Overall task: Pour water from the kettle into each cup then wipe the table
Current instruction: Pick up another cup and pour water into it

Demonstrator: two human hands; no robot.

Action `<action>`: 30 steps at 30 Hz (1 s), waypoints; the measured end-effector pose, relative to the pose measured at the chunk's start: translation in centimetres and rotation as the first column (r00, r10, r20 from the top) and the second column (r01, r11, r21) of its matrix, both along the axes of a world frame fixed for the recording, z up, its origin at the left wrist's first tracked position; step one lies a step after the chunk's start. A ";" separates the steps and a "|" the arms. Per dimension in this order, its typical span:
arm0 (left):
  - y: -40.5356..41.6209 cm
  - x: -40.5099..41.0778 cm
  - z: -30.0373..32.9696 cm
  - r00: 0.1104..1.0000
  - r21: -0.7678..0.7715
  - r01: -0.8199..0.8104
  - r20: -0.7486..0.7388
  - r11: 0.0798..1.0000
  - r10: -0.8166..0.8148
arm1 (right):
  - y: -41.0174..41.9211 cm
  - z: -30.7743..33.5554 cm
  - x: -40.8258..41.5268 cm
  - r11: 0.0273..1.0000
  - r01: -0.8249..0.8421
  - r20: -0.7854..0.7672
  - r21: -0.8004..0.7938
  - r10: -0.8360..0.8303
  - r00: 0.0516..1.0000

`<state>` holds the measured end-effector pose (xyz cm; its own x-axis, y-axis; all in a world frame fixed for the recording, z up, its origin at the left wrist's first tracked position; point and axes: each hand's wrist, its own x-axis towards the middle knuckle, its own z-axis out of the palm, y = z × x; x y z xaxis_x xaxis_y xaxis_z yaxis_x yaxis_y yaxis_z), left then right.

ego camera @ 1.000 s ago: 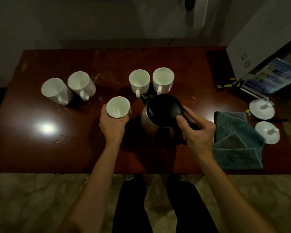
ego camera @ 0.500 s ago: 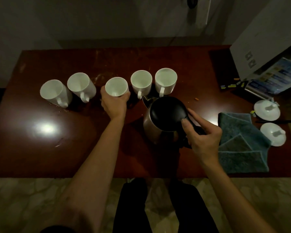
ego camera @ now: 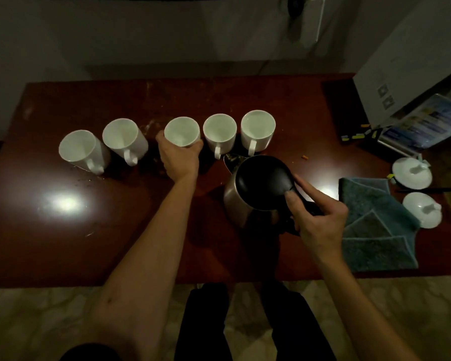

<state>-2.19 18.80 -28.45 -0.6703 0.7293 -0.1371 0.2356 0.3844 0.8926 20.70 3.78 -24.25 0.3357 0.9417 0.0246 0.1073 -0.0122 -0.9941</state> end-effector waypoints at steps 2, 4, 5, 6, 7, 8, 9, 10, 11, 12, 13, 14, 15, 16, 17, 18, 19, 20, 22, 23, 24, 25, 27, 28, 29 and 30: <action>-0.2 -0.1 0.0 0.999 -0.018 0.031 -0.016 0.999 -0.031 | 0.0 0.0 0.0 1.000 -0.007 -0.010 0.004 0.007 1.000; -0.4 -0.3 0.1 0.997 -0.037 0.074 -0.032 0.997 -0.076 | 0.1 0.1 0.1 1.000 -0.016 -0.021 0.003 0.016 1.000; -0.6 -0.5 0.2 0.995 -0.047 0.096 -0.034 0.994 -0.097 | 0.1 0.1 0.1 1.000 -0.022 -0.027 -0.004 0.022 0.999; -0.9 -0.6 0.5 0.993 -0.055 0.113 -0.028 0.992 -0.115 | 0.1 0.2 0.0 1.000 -0.028 -0.029 -0.011 0.028 0.999; -1.2 -0.7 0.7 0.992 -0.058 0.124 -0.020 0.991 -0.125 | 0.1 0.3 0.0 0.999 -0.030 -0.028 -0.019 0.029 0.999; -1.5 -0.9 0.9 0.992 -0.054 0.127 -0.013 0.990 -0.128 | 0.1 0.5 -0.2 0.999 -0.029 -0.022 -0.024 0.028 0.999; -2.0 -1.1 1.3 0.992 -0.050 0.127 -0.007 0.991 -0.128 | 0.0 0.5 -0.3 0.999 -0.025 -0.015 -0.025 0.024 1.000; -2.6 -1.5 1.7 0.993 -0.043 0.122 -0.003 0.992 -0.122 | 0.0 0.6 -0.6 0.999 -0.020 -0.008 -0.025 0.020 1.000; -3.3 -1.9 2.2 0.994 -0.036 0.112 -0.001 0.993 -0.112 | -0.1 0.8 -1.0 1.000 -0.012 -0.003 -0.028 0.012 1.000; -3.9 -2.4 2.6 0.995 -0.027 0.100 0.001 0.995 -0.100 | -0.3 1.0 -1.3 0.999 -0.003 0.001 -0.035 0.003 1.000; -4.8 -2.9 3.1 0.996 -0.016 0.089 0.004 0.996 -0.089 | -0.4 1.3 -1.8 0.999 0.009 0.004 -0.039 -0.009 1.000; -5.7 -3.5 3.6 0.997 -0.005 0.080 0.007 0.997 -0.080 | -0.6 1.5 -2.2 0.999 0.024 0.016 -0.039 -0.023 1.000; -6.7 -4.1 4.2 0.997 0.003 0.070 0.010 0.998 -0.070 | -0.9 1.7 -2.6 0.999 0.039 0.032 -0.037 -0.038 0.999; -7.8 -4.8 4.7 0.998 0.004 0.061 0.011 0.998 -0.061 | -1.1 2.1 -3.0 0.998 0.051 0.041 -0.039 -0.049 0.998; -8.8 -5.3 5.1 0.998 -0.001 0.055 0.008 0.998 -0.055 | -1.2 2.4 -3.4 0.997 0.064 0.040 -0.048 -0.062 0.997; -10.1 -6.1 5.7 0.998 -0.009 0.058 -0.001 0.998 -0.058 | -1.4 2.9 -4.0 0.995 0.077 0.033 -0.061 -0.075 0.997; -11.1 -6.9 6.1 0.998 -0.027 0.068 -0.008 0.997 -0.069 | -1.5 3.4 -4.6 0.994 0.079 0.026 -0.073 -0.077 0.997; -12.1 -7.8 6.6 0.997 -0.062 0.073 -0.010 0.995 -0.074 | -1.6 3.8 -5.2 0.994 0.068 0.016 -0.087 -0.067 0.998; -13.7 -9.2 7.6 0.997 -0.124 0.069 -0.008 0.990 -0.070 | -1.9 4.6 -6.3 0.992 0.069 -0.014 -0.101 -0.071 0.997; -14.3 -9.8 7.8 0.997 -0.132 0.071 -0.007 0.989 -0.072 | -2.0 4.9 -6.8 0.992 0.078 -0.005 -0.103 -0.079 0.997; -14.7 -10.6 8.3 0.997 -0.132 0.068 -0.012 0.989 -0.070 | -1.9 5.5 -7.8 0.992 0.069 0.016 -0.105 -0.068 0.998; -14.8 -11.1 8.5 0.998 -0.134 0.066 -0.008 0.989 -0.067 | -1.8 5.8 -8.4 0.994 0.043 0.037 -0.100 -0.039 0.999; -15.3 -12.1 8.8 0.998 -0.169 0.064 -0.005 0.984 -0.066 | -1.9 5.9 -9.8 0.996 -0.005 0.049 -0.090 0.010 0.999; -15.3 -12.4 8.8 0.997 -0.190 0.080 -0.004 0.979 -0.082 | -1.7 6.0 -10.2 0.996 -0.022 0.041 -0.090 0.026 0.999; -15.6 -12.8 8.9 0.996 -0.205 0.082 -0.003 0.975 -0.084 | -1.7 6.0 -10.8 0.994 -0.047 0.028 -0.102 0.050 0.998; -16.1 -13.1 9.1 0.997 -0.210 0.072 -0.001 0.975 -0.074 | -1.6 6.1 -11.5 0.991 -0.075 0.021 -0.113 0.078 0.997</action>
<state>-15.27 2.70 -19.35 -0.6184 0.7319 -0.2862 0.2777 0.5441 0.7917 9.21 2.14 -18.11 0.2634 0.9618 -0.0751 0.1371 -0.1144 -0.9839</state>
